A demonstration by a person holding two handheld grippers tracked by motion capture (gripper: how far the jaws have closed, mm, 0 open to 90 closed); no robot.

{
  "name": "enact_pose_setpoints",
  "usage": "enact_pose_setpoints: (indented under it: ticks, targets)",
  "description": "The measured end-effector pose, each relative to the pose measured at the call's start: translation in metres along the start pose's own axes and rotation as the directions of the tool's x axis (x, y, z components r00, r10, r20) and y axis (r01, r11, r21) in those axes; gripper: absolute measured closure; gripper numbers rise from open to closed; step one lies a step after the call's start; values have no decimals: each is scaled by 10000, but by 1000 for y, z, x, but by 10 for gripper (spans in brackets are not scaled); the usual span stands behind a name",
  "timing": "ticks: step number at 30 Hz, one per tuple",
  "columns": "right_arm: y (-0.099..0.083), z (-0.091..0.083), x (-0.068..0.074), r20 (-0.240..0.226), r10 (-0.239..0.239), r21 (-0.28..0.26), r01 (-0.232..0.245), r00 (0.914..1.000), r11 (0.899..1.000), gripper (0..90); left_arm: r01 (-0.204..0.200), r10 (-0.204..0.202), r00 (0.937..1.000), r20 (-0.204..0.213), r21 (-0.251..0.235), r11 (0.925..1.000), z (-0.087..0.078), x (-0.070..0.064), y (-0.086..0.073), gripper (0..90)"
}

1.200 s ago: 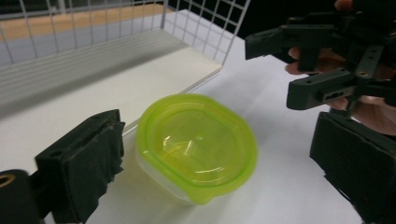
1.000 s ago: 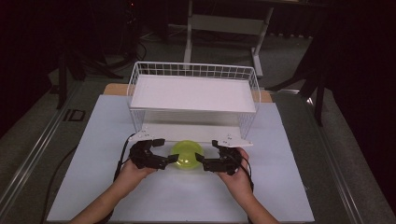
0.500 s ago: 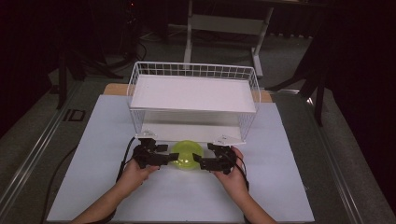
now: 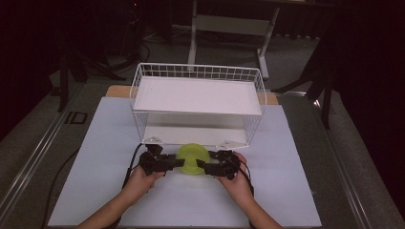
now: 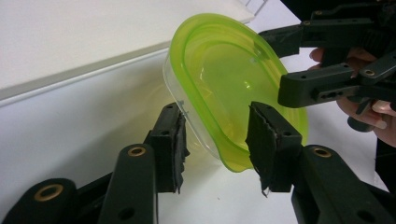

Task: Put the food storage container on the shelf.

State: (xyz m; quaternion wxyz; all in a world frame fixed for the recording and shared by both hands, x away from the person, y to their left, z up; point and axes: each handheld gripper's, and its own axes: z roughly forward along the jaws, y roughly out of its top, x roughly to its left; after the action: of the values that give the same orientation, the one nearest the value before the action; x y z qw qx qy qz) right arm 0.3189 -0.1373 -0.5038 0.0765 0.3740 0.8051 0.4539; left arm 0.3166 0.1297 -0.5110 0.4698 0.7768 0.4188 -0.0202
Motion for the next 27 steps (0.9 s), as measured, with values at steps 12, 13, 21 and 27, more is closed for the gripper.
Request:
enact_pose_setpoints:
  ticks: [12,13,21,27]
  targets:
    - [1,-15,-1,19,-85,284,85,10000,9996,691,-389,390,9992,-114,98,9992,-7,-12,-6,683]
    - [1,-15,-1,-16,-96,306,96,10000,9995,694,-429,431,9989,-158,111,9990,-8,-13,-6,683]
    - [1,-18,3,-124,-16,265,19,9999,9996,733,-401,412,9981,-460,252,9989,-11,-20,-10,710]
    - [0,-21,2,-126,87,276,-84,9999,9996,787,-553,554,9969,-553,27,9985,-16,-24,-13,819]
